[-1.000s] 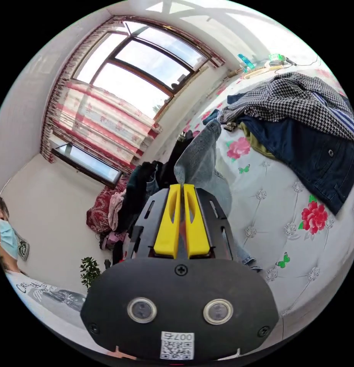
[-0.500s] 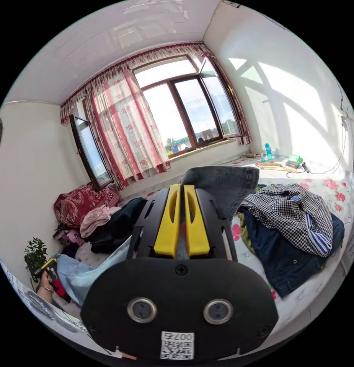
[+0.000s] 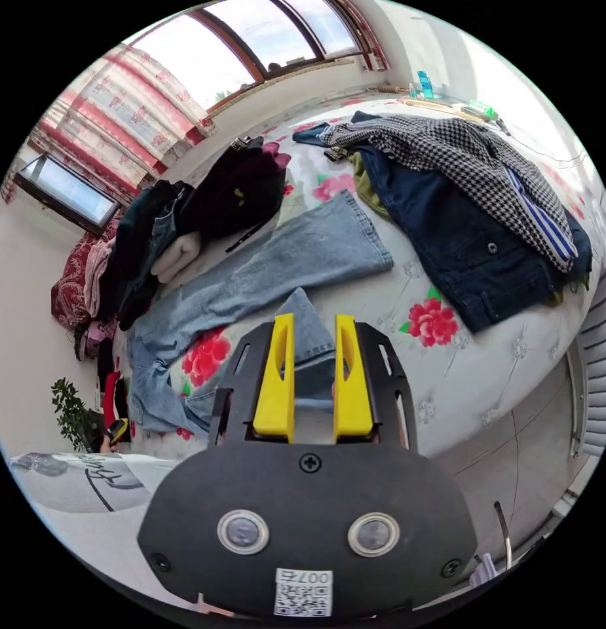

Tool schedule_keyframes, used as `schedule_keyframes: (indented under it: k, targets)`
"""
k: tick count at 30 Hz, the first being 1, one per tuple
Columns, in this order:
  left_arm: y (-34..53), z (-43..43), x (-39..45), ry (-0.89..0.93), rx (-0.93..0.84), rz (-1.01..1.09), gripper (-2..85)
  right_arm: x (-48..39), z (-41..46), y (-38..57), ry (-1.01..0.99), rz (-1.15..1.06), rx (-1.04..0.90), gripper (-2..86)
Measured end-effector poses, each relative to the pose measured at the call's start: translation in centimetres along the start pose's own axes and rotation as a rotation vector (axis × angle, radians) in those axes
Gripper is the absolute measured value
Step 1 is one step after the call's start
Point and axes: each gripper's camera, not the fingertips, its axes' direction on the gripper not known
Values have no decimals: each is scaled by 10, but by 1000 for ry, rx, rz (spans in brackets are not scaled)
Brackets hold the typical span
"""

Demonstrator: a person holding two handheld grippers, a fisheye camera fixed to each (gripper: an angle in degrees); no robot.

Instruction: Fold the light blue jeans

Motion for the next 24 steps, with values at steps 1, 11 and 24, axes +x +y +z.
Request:
schedule_keyframes:
  k: [1, 11, 24]
  targets:
    - [3, 0, -16, 77, 2, -30, 90, 11, -5, 11, -7, -13, -35, 75]
    - [-58, 57, -56, 470, -38, -248, 106, 41, 43, 30, -97, 67, -123, 89]
    - [-27, -22, -82, 692, 93, -5, -6, -7, -137, 28, -297, -96, 477, 25]
